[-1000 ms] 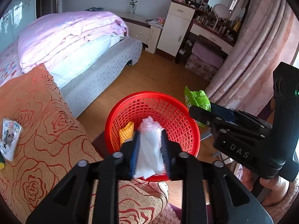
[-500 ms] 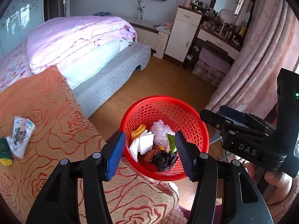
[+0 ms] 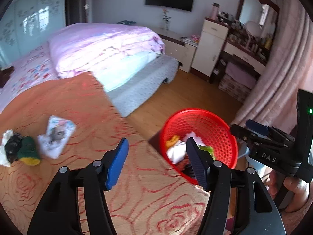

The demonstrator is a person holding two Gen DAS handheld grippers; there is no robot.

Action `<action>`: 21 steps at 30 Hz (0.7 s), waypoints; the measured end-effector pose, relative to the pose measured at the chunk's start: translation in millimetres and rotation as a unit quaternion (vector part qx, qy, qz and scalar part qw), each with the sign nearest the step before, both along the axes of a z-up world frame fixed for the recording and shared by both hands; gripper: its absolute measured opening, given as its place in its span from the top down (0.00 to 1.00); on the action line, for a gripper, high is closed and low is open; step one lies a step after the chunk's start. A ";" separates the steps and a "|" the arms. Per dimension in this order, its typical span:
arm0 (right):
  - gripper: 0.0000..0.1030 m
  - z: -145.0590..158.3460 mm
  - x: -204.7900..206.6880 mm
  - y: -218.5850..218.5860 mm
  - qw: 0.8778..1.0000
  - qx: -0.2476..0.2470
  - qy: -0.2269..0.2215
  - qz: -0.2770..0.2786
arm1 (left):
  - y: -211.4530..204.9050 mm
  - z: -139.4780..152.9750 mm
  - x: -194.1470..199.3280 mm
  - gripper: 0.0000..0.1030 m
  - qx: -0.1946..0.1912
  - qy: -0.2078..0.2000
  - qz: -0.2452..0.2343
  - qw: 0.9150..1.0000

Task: Collect trash
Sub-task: 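Move both tools back over the bed toward the sponge and Watsons bag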

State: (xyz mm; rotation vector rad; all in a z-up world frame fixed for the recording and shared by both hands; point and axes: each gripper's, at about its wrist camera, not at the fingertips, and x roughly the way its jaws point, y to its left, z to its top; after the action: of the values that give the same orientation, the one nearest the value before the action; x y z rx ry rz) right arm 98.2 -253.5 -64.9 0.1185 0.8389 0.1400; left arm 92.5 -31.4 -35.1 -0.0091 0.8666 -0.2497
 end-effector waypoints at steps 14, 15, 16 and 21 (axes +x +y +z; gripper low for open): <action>0.37 5.3 -4.9 29.7 0.999 -0.006 -0.006 0.031 | 102.4 16.1 -13.5 0.41 -0.006 -0.015 0.110 0.994; 0.37 5.2 -4.8 31.5 0.999 -0.006 -0.005 0.033 | 113.3 16.5 -15.1 0.41 -0.005 -0.015 0.122 0.992; 0.37 5.3 -4.8 34.4 0.999 -0.006 -0.005 0.036 | 122.1 16.2 -16.6 0.41 -0.005 -0.015 0.131 0.991; 0.37 5.3 -6.0 53.9 0.998 -0.011 -0.002 0.056 | 178.5 12.1 -21.4 0.41 -0.009 -0.010 0.193 0.981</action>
State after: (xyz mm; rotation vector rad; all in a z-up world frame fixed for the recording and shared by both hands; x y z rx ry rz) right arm 92.2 -199.6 -59.6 0.0509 0.8422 0.2369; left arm 71.1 147.2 -23.1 -0.1896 0.8256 0.1055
